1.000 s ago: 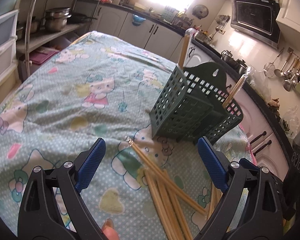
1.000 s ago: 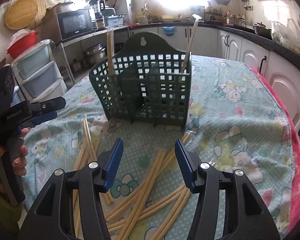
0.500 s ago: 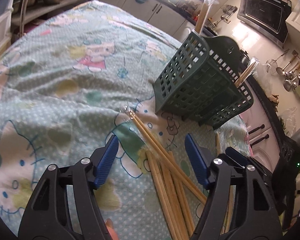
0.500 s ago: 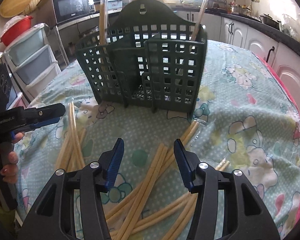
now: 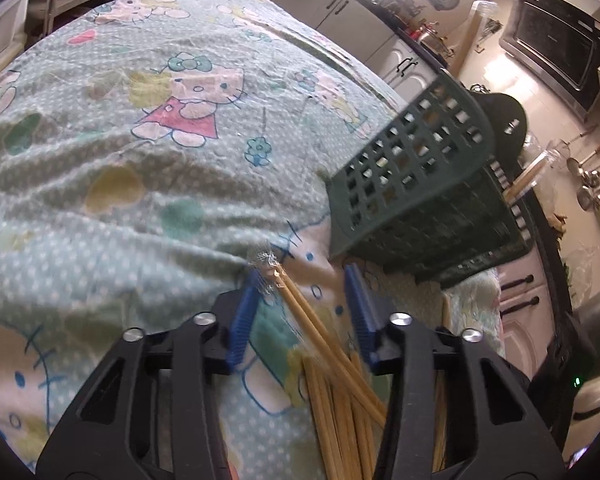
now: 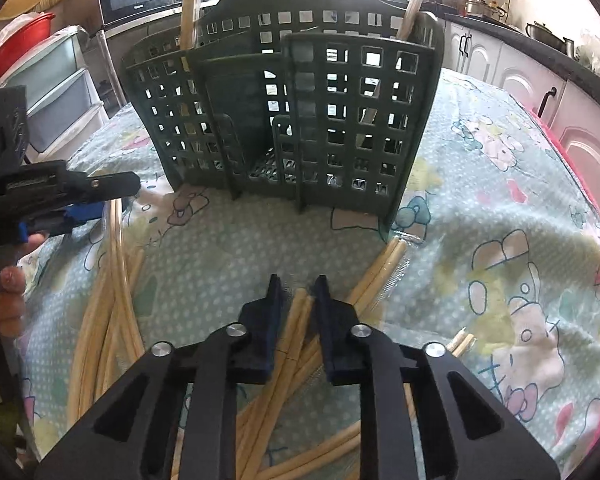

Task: Organize utensils
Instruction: 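Close the right tool on a chopstick while the left tool grasps another chopstick, then lift the held chopsticks with both tools and carry them over the basket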

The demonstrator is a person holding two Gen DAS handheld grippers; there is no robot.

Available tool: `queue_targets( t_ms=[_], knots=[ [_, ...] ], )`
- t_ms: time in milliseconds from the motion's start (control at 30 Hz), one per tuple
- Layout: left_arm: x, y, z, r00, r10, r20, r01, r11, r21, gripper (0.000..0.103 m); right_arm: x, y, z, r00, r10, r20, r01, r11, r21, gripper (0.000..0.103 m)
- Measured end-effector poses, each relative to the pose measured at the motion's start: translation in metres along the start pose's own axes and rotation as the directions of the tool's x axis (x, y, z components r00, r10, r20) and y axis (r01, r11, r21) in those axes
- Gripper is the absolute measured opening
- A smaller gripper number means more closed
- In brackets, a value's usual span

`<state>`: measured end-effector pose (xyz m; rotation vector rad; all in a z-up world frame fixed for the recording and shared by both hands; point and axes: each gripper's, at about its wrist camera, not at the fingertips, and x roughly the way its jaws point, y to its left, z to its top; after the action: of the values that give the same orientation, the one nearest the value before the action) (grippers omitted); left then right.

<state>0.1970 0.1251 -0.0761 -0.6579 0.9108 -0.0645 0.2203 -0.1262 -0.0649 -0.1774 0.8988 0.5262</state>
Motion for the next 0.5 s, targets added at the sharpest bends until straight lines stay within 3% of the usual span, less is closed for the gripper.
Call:
queue_targets(
  t_ms=[67,167,267,500],
  knots=[
    [0.002,0.003,0.003,1.0,0.015,0.0,-0.015,1.0,-0.007,0.016,-0.003,-0.007,-0.001,0.999,0.038,0.002,-0.038,0.998,0.041,0.014],
    [0.001,0.006,0.004,1.0,0.013,0.005,-0.013,1.0,-0.015,0.009,-0.012,-0.016,-0.003,0.996,0.092,0.022,-0.094,0.992,0.089,0.013],
    [-0.008,0.003,0.002,1.0,-0.006,0.025,0.006,1.0,-0.005,0.008,-0.022,-0.025,-0.003,0.986,0.16,0.047,-0.165,0.978,0.13,0.012],
    [-0.05,-0.029,-0.001,0.992,-0.061,0.111,0.05,0.994,0.094,0.006,-0.055,-0.03,0.002,0.972,0.202,0.119,-0.217,0.967,0.136,0.01]
  ],
)
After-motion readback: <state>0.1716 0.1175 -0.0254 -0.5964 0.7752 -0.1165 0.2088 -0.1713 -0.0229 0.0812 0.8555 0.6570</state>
